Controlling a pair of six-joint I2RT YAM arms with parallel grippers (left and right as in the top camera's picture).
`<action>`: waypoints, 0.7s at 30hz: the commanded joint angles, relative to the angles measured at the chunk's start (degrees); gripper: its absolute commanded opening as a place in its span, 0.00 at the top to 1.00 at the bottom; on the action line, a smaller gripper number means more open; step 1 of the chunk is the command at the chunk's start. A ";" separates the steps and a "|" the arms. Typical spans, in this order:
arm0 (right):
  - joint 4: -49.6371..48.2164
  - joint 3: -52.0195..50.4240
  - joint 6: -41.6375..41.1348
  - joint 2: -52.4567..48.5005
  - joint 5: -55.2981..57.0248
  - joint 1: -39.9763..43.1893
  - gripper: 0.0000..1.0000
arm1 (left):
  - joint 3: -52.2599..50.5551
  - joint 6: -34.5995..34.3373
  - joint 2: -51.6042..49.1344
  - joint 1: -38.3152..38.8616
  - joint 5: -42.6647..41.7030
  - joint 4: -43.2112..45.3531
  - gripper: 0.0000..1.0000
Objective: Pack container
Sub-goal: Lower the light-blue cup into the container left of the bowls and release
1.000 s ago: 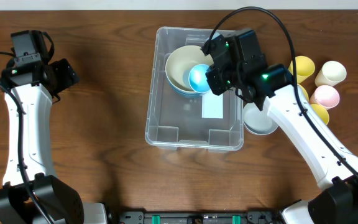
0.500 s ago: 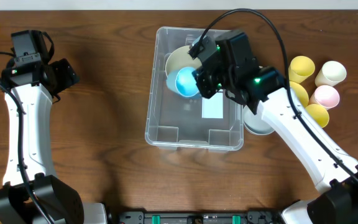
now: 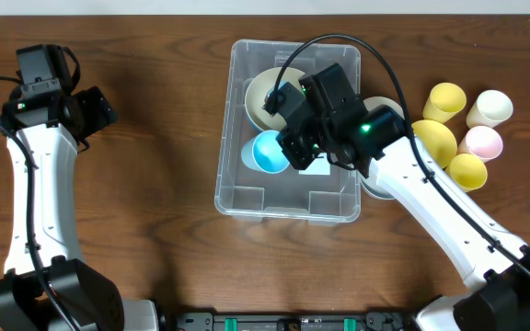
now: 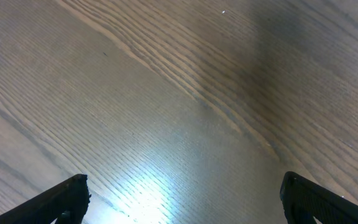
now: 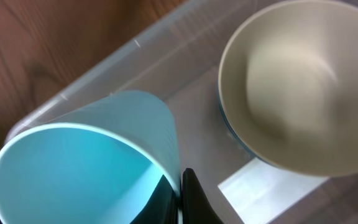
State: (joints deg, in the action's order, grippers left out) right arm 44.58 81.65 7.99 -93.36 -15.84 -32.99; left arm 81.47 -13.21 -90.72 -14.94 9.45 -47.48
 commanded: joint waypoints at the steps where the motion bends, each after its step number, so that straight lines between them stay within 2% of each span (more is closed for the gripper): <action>1: 0.44 -1.99 0.68 0.17 2.23 -0.83 0.99 | 1.49 0.52 1.25 -0.15 0.68 0.04 0.02; 6: -3.61 -5.38 0.72 0.02 7.54 -0.83 0.99 | 1.49 0.52 1.25 -0.15 0.68 0.07 0.02; 14: -14.01 -6.58 0.92 -1.03 7.96 -2.01 0.99 | 1.49 0.52 1.25 -0.15 0.68 0.07 0.02; 21: -17.40 -6.58 0.90 -7.45 11.69 -6.49 0.99 | 1.49 0.52 1.25 -0.15 0.68 0.04 0.02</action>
State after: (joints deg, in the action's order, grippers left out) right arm 27.00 75.22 8.21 -96.75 -6.81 -37.17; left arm 81.47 -13.21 -90.74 -14.94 9.43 -47.48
